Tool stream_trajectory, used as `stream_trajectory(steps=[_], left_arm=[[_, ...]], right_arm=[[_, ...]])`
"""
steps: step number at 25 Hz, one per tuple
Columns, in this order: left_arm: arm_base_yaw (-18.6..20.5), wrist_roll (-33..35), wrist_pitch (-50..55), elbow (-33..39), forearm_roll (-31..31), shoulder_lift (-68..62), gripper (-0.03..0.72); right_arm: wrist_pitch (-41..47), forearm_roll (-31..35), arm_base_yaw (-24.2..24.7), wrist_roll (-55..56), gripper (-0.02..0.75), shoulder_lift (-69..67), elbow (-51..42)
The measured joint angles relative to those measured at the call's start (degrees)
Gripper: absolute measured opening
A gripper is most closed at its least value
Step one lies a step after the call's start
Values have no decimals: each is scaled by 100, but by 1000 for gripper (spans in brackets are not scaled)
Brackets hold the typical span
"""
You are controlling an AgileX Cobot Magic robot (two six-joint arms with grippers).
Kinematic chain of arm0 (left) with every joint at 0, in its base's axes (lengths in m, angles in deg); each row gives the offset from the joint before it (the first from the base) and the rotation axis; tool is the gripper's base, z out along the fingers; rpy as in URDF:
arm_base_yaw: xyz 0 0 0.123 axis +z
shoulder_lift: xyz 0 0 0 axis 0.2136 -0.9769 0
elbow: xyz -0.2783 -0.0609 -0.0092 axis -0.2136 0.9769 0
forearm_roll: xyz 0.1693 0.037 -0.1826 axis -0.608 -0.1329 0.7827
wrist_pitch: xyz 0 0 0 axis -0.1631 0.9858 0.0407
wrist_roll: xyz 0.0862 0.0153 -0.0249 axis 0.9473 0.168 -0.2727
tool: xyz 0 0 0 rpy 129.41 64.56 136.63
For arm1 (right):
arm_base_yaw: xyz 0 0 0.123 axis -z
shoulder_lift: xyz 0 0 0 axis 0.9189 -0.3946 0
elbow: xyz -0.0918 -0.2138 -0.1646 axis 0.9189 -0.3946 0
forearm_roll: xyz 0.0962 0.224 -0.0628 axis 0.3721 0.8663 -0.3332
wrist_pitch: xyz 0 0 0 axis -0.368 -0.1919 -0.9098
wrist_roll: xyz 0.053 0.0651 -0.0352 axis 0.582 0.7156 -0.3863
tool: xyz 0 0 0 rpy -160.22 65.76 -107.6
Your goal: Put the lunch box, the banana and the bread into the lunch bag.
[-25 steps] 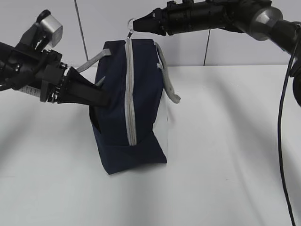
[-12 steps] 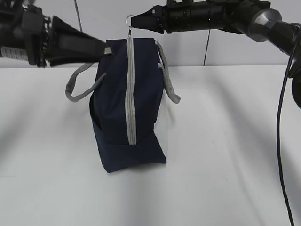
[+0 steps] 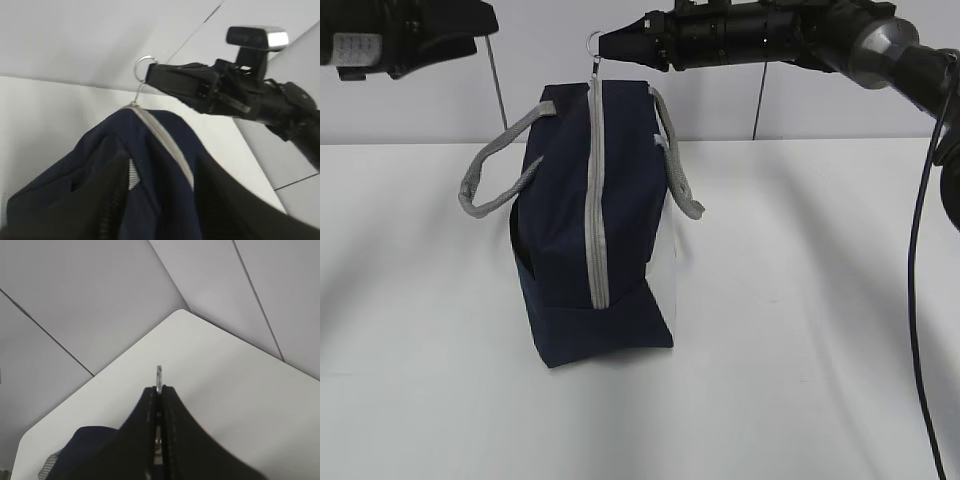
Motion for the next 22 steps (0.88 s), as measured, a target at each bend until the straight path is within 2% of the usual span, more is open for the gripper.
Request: stream_trajectory(steps=[9,22], left_arm=[[-418,-17,-453,-624,196,-1085,319],[-441,-21,-531,-911,415,-1625,320]], right_arm=[[0,-57,0,0,-16,0,0],[10,-133,0,0,-16,0,0]])
